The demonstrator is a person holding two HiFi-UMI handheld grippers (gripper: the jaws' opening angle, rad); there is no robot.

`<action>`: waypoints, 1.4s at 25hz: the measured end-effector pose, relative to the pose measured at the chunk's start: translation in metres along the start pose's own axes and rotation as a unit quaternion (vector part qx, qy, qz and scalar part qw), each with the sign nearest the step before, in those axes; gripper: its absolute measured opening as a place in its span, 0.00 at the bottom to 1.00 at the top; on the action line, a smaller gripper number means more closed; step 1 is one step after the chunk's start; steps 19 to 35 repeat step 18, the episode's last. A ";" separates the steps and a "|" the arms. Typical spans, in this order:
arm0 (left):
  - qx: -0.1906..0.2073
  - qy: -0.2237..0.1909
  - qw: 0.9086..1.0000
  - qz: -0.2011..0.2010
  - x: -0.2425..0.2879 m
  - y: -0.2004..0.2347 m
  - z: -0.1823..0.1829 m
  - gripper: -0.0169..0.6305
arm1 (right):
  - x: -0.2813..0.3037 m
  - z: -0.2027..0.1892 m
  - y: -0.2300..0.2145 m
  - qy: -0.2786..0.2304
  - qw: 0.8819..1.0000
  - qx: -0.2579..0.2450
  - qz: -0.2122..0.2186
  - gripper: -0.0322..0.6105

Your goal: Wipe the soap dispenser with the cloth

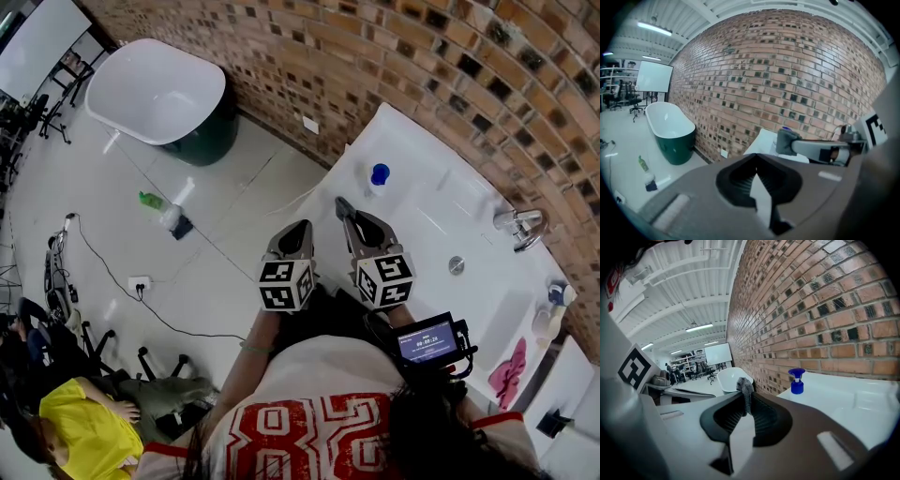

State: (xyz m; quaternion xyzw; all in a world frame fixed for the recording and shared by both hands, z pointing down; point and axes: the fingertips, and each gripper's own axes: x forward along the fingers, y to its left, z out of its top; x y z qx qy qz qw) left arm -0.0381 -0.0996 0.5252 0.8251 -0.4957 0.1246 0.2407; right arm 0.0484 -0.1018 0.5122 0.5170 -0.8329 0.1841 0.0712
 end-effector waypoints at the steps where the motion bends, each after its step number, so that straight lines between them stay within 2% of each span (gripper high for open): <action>1: 0.000 -0.001 1.000 0.001 0.000 0.000 0.000 0.03 | -0.001 0.000 0.000 0.000 1.000 -0.002 0.000 0.12; 35: -0.004 -0.001 1.000 0.012 -0.004 0.001 -0.004 0.03 | -0.005 -0.006 -0.003 0.005 1.000 0.000 -0.002 0.12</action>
